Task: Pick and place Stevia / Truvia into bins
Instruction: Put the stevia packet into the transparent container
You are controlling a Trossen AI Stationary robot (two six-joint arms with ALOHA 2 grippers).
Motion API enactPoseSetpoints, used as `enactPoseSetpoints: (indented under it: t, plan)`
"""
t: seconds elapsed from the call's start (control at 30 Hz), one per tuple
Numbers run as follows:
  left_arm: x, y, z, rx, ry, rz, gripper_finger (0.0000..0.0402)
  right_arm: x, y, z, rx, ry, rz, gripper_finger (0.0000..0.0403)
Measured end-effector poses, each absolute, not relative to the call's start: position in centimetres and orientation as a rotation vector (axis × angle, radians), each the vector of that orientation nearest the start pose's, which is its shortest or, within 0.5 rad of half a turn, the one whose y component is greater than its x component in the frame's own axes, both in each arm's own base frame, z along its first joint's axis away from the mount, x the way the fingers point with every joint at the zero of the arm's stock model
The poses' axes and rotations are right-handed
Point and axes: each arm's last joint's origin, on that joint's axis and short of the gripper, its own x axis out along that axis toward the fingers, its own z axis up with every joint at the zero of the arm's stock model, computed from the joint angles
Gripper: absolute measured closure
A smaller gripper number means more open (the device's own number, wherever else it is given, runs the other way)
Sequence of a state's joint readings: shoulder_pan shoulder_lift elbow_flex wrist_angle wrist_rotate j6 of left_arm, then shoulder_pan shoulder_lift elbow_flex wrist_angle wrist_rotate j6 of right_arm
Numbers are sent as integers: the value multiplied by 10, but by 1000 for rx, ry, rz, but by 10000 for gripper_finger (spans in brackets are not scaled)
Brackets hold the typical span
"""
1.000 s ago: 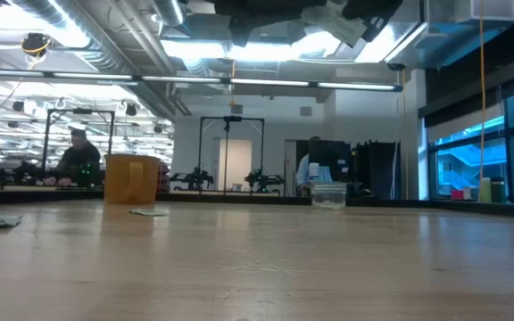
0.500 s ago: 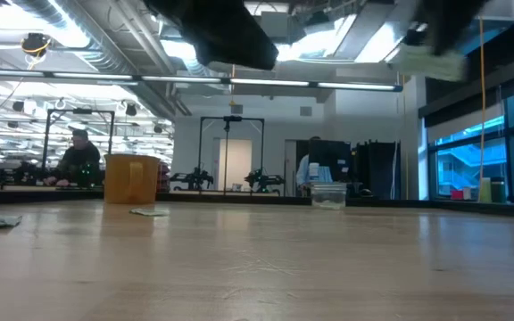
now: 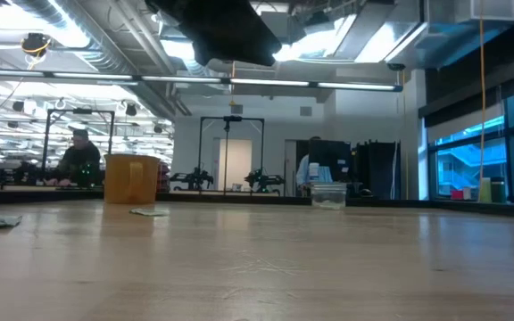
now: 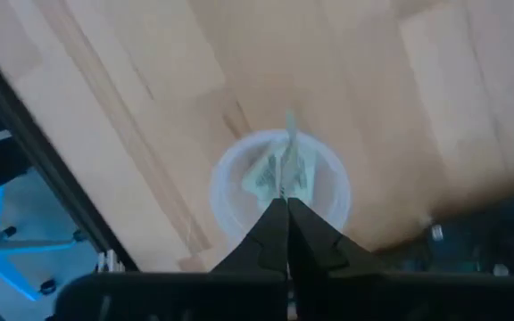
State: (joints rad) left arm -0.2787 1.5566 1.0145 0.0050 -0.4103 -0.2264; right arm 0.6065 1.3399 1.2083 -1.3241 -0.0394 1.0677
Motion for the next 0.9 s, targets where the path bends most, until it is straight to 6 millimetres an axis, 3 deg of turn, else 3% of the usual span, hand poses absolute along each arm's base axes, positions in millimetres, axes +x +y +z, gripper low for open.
enactPoseSetpoints:
  t: [0.2, 0.47, 0.9]
  plan:
    - [329, -82, 245, -44, 476, 183, 272, 167, 140, 282, 450, 1538, -308, 403]
    - [329, -82, 246, -73, 462, 188, 272, 158, 152, 236, 465, 1533, -299, 403]
    - [329, -82, 246, -74, 462, 188, 272, 147, 146, 192, 463, 1543, -354, 399]
